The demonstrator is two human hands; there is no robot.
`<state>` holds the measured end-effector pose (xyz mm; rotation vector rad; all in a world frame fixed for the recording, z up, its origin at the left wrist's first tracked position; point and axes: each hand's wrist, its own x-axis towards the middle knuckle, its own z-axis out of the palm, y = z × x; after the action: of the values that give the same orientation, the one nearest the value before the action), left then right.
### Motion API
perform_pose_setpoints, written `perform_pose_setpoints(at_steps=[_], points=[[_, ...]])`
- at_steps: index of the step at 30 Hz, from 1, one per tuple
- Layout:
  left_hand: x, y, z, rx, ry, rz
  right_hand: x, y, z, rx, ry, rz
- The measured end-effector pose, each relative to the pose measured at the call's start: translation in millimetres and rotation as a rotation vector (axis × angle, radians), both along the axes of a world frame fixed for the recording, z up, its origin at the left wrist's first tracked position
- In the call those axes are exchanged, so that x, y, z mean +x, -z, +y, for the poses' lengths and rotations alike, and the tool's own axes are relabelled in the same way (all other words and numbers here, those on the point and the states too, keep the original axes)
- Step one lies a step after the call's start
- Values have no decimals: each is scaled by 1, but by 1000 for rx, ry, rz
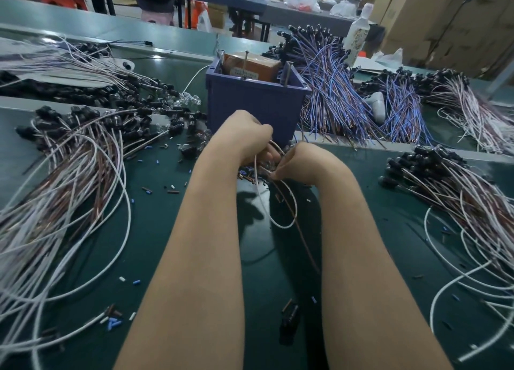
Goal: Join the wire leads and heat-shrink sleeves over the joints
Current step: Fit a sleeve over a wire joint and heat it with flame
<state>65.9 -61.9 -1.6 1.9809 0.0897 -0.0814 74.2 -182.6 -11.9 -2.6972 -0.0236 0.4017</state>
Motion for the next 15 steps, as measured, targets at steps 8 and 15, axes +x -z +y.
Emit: perform_pose_setpoints(at_steps=[8,15], points=[[-15,-21,4,-472,131,-154,12,-12,-6,863,349,-216],[-16,-22,-17,-223,130,-249,-1,-31,-21,1416,412,-501]])
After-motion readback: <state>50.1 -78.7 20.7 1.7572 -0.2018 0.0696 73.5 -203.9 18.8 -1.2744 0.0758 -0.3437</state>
